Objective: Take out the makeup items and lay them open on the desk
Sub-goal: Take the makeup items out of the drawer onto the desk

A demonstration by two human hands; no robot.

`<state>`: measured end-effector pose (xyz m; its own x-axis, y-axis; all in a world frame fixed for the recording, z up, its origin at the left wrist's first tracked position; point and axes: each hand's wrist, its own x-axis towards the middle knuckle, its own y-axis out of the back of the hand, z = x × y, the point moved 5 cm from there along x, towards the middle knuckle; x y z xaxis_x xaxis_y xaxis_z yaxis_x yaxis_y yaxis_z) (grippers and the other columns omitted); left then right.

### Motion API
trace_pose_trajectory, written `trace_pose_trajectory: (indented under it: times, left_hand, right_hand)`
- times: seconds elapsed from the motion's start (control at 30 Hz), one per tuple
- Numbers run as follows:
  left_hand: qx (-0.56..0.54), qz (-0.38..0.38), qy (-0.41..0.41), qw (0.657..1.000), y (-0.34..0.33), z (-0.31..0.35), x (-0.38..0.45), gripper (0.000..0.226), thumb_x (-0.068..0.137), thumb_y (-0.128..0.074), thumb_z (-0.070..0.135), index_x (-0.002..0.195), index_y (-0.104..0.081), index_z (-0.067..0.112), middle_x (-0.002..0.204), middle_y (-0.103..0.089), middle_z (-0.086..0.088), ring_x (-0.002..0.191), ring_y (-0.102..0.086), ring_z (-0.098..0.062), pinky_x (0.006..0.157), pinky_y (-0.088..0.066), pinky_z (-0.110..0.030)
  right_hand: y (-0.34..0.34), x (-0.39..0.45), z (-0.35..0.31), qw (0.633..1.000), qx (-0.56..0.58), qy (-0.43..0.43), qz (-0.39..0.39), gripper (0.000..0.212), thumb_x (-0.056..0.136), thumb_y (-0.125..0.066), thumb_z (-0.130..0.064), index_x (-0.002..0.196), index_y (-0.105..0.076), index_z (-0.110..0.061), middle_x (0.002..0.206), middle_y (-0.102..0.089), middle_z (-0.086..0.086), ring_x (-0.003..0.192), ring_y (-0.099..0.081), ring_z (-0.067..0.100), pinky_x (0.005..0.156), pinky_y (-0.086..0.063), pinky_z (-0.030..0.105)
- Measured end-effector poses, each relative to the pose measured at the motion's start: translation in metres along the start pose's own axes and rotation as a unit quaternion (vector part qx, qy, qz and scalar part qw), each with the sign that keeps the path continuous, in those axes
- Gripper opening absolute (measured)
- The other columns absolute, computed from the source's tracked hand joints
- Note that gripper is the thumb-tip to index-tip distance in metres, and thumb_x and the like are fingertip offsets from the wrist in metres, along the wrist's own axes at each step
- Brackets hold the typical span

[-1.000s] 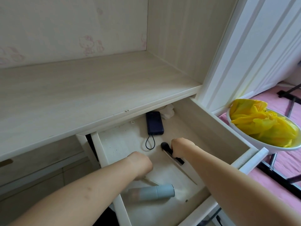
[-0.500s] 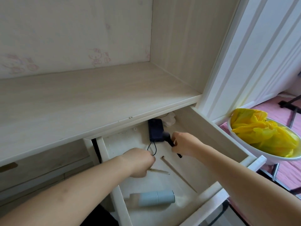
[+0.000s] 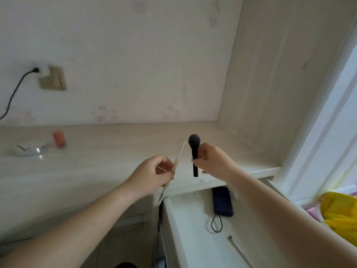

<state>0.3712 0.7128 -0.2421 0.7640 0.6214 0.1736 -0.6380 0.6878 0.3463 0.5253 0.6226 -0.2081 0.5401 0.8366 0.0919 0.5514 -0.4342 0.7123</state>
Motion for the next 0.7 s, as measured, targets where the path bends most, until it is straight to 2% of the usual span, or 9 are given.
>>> trace_pose_trajectory:
  times: [0.1,0.2,0.37,0.5,0.63,0.7]
  left_hand:
    - [-0.045,0.07,0.023,0.996,0.051,-0.008,0.007,0.011,0.086,-0.062,0.003,0.086,-0.058,0.013,0.086,-0.067,-0.006,0.075,-0.067,-0.013,0.062,-0.057,-0.026]
    - [-0.074,0.135,0.045,0.987,0.095,-0.024,0.015,0.013,0.086,-0.062,0.001,0.08,-0.053,0.008,0.086,-0.067,-0.013,0.072,-0.066,-0.015,0.059,-0.056,-0.026]
    - [-0.074,0.197,0.081,0.974,0.163,-0.06,0.027,0.022,0.082,-0.065,-0.004,0.072,-0.053,0.012,0.08,-0.06,-0.011,0.07,-0.06,-0.017,0.053,-0.053,-0.021]
    - [-0.062,0.222,0.113,0.966,0.211,-0.091,0.037,0.023,0.082,-0.061,-0.006,0.079,-0.063,0.017,0.081,-0.061,-0.005,0.072,-0.059,-0.014,0.055,-0.054,-0.017]
    - [-0.03,0.202,0.171,0.964,0.238,-0.118,0.049,0.025,0.083,-0.062,-0.001,0.101,-0.067,0.015,0.094,-0.062,-0.004,0.08,-0.061,-0.014,0.061,-0.052,-0.018]
    - [0.007,0.193,0.193,0.962,0.246,-0.128,0.054,0.028,0.084,-0.063,0.001,0.109,-0.067,0.013,0.102,-0.063,-0.006,0.086,-0.062,-0.017,0.066,-0.052,-0.019]
  right_hand:
    - [-0.031,0.027,-0.035,0.999,0.042,0.012,-0.025,0.016,0.083,-0.059,-0.014,0.097,-0.053,-0.02,0.084,-0.06,-0.005,0.078,-0.062,0.02,0.074,-0.056,0.04]
    - [-0.06,0.051,-0.059,0.994,0.098,-0.002,-0.052,0.019,0.086,-0.058,-0.012,0.103,-0.054,-0.018,0.097,-0.066,0.002,0.091,-0.065,0.022,0.065,-0.053,0.028]
    - [-0.111,0.09,-0.091,0.976,0.199,-0.039,-0.073,0.016,0.089,-0.057,-0.013,0.105,-0.06,-0.015,0.092,-0.067,0.003,0.079,-0.063,0.011,0.059,-0.047,0.018]
    - [-0.163,0.12,-0.114,0.957,0.26,-0.076,-0.104,0.015,0.09,-0.059,-0.016,0.105,-0.063,-0.014,0.088,-0.066,0.002,0.079,-0.062,0.01,0.063,-0.05,0.02]
    - [-0.209,0.14,-0.128,0.931,0.319,-0.127,-0.122,0.018,0.09,-0.06,-0.01,0.107,-0.062,-0.006,0.089,-0.065,0.007,0.087,-0.062,0.019,0.08,-0.055,0.032]
    - [-0.227,0.148,-0.132,0.929,0.321,-0.141,-0.119,0.017,0.089,-0.06,-0.01,0.106,-0.062,-0.005,0.084,-0.064,0.006,0.084,-0.062,0.019,0.078,-0.056,0.031]
